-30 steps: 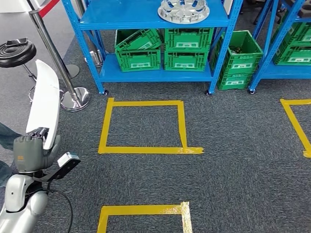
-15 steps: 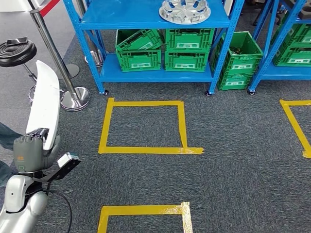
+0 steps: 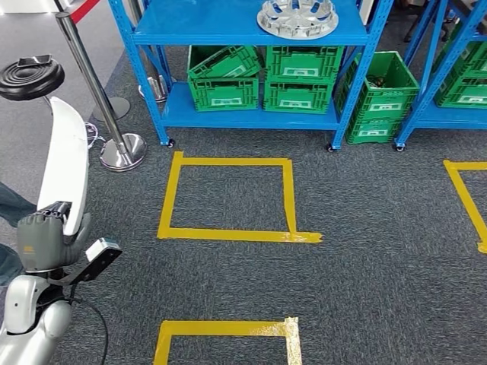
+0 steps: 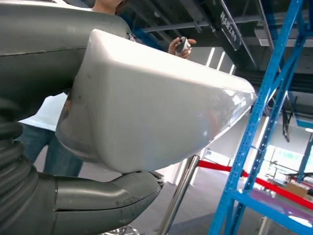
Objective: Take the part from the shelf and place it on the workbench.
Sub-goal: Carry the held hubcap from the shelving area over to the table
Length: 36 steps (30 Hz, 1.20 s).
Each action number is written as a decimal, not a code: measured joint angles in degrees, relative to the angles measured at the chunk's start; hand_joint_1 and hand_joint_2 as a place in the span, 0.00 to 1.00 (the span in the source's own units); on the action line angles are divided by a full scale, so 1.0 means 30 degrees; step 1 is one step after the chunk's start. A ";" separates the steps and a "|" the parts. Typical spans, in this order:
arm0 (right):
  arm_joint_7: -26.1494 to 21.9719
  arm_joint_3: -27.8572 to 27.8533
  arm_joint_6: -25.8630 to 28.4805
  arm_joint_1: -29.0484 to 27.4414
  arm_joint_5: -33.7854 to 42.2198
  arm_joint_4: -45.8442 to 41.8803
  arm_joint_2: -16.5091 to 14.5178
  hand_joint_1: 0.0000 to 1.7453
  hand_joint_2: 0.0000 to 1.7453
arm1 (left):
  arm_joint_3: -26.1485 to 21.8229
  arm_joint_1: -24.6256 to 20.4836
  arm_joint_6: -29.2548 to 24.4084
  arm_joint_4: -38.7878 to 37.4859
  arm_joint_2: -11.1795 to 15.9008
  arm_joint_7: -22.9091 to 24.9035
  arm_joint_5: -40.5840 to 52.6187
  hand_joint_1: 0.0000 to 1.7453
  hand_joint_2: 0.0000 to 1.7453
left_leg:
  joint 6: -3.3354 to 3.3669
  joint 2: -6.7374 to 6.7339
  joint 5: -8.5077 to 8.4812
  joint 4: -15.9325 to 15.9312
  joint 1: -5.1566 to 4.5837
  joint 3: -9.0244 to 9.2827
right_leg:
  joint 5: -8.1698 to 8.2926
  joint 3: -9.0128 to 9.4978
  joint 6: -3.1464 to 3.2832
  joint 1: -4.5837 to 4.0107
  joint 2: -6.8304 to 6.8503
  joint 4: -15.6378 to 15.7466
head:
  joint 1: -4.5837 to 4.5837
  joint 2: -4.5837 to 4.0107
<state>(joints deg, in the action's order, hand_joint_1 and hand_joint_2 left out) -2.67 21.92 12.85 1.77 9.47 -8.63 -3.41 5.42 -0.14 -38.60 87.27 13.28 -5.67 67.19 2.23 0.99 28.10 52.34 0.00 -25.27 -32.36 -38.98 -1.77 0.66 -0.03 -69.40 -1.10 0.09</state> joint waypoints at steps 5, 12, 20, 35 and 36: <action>0.0018 0.0197 0.0044 -0.0076 -0.0062 0.0002 0.0000 0.00 0.00 | -0.0027 0.0119 -0.0006 -0.0005 -0.0004 0.0000 -0.0005 1.00 1.00 | -0.0799 0.0930 0.0736 0.0759 0.0489 -0.0045 | 0.1933 0.0439 -0.0766 0.0579 -0.0664 0.1819 | 0.0061 0.0000; 0.0471 0.0257 0.1881 -0.0119 -0.0301 0.0026 -0.0080 0.00 0.00 | -0.0368 0.0463 -0.0073 0.0020 0.0073 0.0018 -0.0007 1.00 1.00 | -0.1492 0.1104 0.1617 0.2597 0.0707 -0.1204 | 0.1171 0.1184 0.0055 0.0684 -0.0861 0.2492 | -0.0054 0.0000; 0.1087 0.0333 0.2803 -0.0026 -0.0286 0.0029 0.0002 0.00 0.00 | -0.0785 0.0859 -0.0073 0.0086 0.0060 -0.0011 0.0098 1.00 1.00 | -0.0460 -0.0713 0.0656 0.5552 -0.0211 -0.4171 | 0.0537 0.1994 0.0598 0.0060 0.1057 0.2584 | -0.0200 0.0000; 0.1206 0.0399 0.2851 -0.0023 -0.0250 0.0029 0.0264 0.00 0.00 | -0.0980 0.0908 -0.0131 0.0337 -0.0122 -0.0035 0.0180 1.00 1.00 | 0.0101 0.0961 -0.0601 0.1710 -0.0380 -0.2319 | 0.0762 0.0199 -0.0184 -0.0023 -0.0264 0.0481 | -0.0180 0.0000; 0.1206 0.0403 0.2840 -0.0019 -0.0250 0.0035 0.0282 0.00 0.00 | -0.0980 0.0902 -0.0129 0.0339 -0.0133 -0.0037 0.0182 1.00 1.00 | -0.0005 0.1203 -0.0501 0.1827 -0.0348 -0.2331 | 0.1334 0.0673 -0.0218 0.0043 -0.0685 0.1657 | -0.0163 0.0000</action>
<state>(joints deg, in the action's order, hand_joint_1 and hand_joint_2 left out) 0.95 23.13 21.37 1.71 8.72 -8.53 -2.56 2.48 2.57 -38.99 88.29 12.88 -5.78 67.73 2.22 4.60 26.60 57.82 -1.04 -32.26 -28.36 -36.96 -2.43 0.79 -2.09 -64.43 -1.59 0.09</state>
